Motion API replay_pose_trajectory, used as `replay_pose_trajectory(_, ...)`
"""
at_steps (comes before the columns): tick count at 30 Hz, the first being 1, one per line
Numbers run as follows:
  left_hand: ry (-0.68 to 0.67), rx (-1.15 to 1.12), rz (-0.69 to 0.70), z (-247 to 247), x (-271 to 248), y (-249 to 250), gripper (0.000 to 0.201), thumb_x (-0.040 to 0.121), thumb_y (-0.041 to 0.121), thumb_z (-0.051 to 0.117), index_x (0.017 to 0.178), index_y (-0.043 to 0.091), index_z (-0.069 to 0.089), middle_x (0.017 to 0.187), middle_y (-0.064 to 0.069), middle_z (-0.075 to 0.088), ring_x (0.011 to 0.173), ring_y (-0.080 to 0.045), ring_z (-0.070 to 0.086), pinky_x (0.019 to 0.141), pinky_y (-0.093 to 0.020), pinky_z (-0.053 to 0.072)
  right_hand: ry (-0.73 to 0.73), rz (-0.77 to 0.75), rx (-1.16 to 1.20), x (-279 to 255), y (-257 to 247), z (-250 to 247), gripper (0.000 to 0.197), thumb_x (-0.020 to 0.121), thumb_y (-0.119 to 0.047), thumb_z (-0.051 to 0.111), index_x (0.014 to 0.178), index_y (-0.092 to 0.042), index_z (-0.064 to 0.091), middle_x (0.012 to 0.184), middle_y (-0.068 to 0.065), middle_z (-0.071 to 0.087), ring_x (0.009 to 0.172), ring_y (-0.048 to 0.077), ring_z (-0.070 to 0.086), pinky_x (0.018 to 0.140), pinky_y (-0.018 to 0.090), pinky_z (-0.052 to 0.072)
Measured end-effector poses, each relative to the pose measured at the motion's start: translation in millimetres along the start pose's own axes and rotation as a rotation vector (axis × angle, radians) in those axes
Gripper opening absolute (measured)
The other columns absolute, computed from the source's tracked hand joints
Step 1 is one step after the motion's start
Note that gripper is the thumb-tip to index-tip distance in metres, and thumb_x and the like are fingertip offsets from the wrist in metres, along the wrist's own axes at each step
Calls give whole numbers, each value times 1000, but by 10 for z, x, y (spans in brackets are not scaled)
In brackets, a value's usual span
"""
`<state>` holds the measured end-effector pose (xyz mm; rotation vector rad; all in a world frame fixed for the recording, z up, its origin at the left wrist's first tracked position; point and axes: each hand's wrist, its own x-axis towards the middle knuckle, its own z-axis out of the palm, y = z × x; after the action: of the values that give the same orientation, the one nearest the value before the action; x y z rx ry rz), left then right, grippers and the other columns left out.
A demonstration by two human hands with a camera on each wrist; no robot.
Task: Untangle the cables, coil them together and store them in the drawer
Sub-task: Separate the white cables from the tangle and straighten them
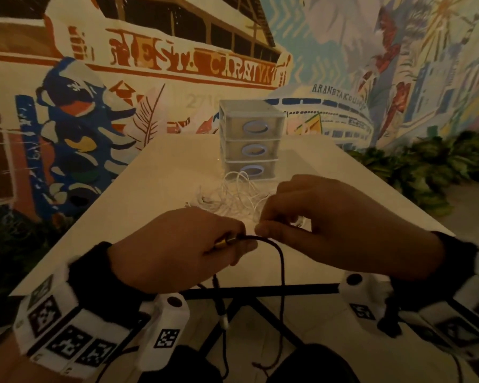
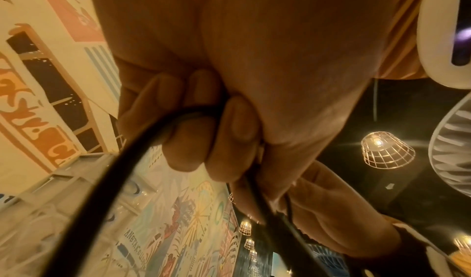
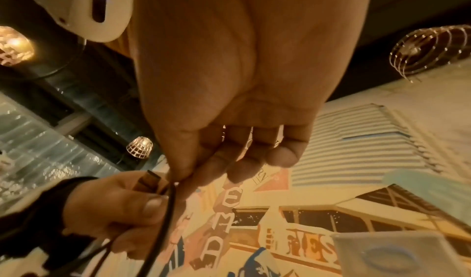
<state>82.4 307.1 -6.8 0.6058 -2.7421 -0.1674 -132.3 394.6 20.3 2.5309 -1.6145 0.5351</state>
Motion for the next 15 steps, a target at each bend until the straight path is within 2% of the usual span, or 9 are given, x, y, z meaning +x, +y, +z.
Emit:
replay_pose_trajectory(2, -6, -33, -19, 31, -20, -28, 45, 93, 66, 29, 78, 32, 56, 66, 9, 58, 68, -6, 56, 59, -14, 39, -27, 25, 97, -29, 25, 45, 29, 95, -64, 47, 109, -45, 62, 92, -22, 59, 92, -1, 57, 75, 23, 49)
replay_pose_trajectory(4, 1, -39, -16, 71, -25, -54, 44, 93, 66, 29, 78, 33, 54, 67, 9, 57, 67, -8, 55, 59, -14, 38, -68, 37, 190, -50, 37, 117, 27, 95, -61, 51, 112, -43, 63, 96, -22, 64, 96, 0, 61, 78, 19, 49)
replay_pose_trajectory(6, 23, 8, 5, 105, -1, -63, 45, 91, 69, 30, 77, 31, 52, 65, 6, 54, 66, -10, 53, 56, -17, 36, -68, 23, 186, -72, 52, 181, 18, 97, -51, 56, 100, -38, 69, 85, -20, 67, 86, 0, 62, 73, 15, 45)
replay_pose_trajectory(8, 39, 44, -20, 126, 20, -71, 47, 91, 69, 35, 76, 27, 52, 64, 2, 52, 67, -12, 52, 54, -20, 36, -4, 40, 159, -115, 98, 166, 17, 95, -49, 60, 93, -38, 73, 77, -21, 68, 79, -1, 62, 69, 13, 45)
replay_pose_trajectory(12, 30, -32, -69, 119, 2, -150, 44, 94, 61, 41, 73, 23, 53, 67, -1, 52, 63, -13, 51, 55, -21, 34, 122, 187, 216, -258, 249, 64, 18, 89, -53, 60, 90, -44, 75, 75, -27, 70, 80, 0, 67, 75, 13, 46)
replay_pose_trajectory(15, 51, -75, -67, 124, -11, -177, 41, 94, 61, 39, 76, 27, 55, 68, 4, 53, 61, -10, 50, 55, -19, 35, 17, 262, 213, -319, 278, 126, 16, 90, -54, 58, 95, -50, 72, 77, -32, 70, 84, -6, 67, 75, 12, 46)
